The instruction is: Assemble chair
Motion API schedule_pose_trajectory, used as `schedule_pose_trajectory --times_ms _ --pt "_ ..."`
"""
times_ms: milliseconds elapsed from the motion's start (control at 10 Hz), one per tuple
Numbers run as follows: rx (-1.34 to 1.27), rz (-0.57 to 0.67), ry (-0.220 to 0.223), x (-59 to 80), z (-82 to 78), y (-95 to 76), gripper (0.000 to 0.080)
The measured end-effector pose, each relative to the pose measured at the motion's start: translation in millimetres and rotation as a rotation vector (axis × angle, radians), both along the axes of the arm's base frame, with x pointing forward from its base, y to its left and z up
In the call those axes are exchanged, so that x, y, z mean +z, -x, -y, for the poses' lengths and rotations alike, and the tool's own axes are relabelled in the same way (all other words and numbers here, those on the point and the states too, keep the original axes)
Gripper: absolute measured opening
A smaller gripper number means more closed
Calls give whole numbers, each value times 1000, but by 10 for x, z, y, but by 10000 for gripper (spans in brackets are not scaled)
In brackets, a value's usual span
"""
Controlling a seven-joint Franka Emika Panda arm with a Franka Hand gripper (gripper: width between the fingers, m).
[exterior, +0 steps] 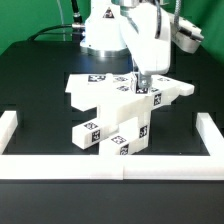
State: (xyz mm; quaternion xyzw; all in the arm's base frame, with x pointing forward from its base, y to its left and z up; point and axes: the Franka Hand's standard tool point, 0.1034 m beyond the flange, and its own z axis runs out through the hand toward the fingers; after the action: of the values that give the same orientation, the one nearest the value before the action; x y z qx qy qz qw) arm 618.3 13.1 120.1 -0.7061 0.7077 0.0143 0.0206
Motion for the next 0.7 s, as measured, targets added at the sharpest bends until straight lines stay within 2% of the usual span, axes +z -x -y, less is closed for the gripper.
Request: schedule_pose_trajectory --times_ms 700 --pt "-426 -22 -29 -8 -68 -2 287"
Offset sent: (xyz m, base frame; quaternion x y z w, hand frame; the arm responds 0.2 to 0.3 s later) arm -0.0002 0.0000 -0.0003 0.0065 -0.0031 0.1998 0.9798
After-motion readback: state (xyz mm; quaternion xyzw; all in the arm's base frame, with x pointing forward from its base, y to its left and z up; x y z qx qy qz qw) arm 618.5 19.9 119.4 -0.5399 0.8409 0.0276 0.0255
